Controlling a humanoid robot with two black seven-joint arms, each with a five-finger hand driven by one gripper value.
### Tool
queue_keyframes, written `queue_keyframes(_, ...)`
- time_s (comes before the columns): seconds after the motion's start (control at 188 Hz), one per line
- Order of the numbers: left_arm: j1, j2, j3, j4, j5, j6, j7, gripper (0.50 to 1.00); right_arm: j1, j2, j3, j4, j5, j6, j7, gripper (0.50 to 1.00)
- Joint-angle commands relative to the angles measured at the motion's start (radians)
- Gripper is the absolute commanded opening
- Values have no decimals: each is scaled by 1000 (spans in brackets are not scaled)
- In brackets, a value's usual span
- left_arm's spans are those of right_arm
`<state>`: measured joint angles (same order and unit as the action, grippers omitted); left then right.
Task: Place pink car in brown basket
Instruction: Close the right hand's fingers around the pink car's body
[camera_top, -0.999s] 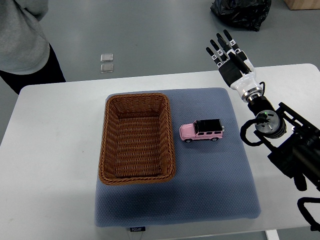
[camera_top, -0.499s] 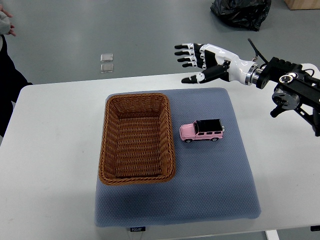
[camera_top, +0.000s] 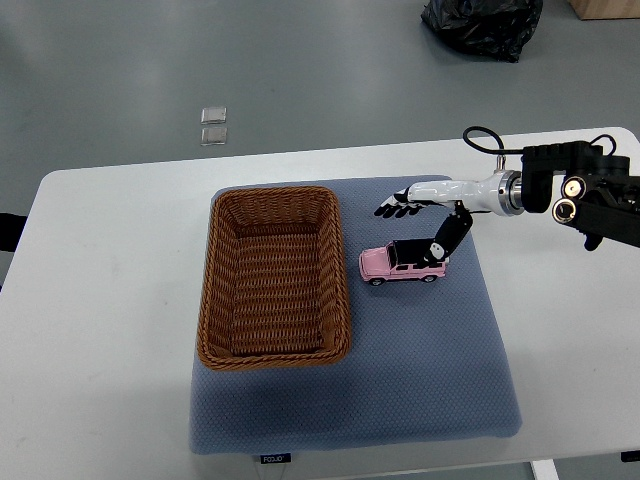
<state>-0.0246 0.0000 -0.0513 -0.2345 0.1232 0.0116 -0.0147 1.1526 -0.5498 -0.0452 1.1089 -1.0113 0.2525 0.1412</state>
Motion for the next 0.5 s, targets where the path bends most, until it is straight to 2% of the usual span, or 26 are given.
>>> queue_keyframes(0.0,0,0,1,1,0,1,-1,1000,-22,17,-5,-7,-1,-25,-14,905)
queue_keyframes(0.303,0,0,1,1,0,1,-1,1000,-71,40,-7,-38,-4,-45,-19,895)
queue_keyframes(0.414,0,0,1,1,0,1,1,1000,-91,45,-10,-52,-15,-70,-19,799)
queue_keyframes(0.494,0,0,1,1,0,1,-1,1000,-93,54,-13,-57,-24,-70,-17,762)
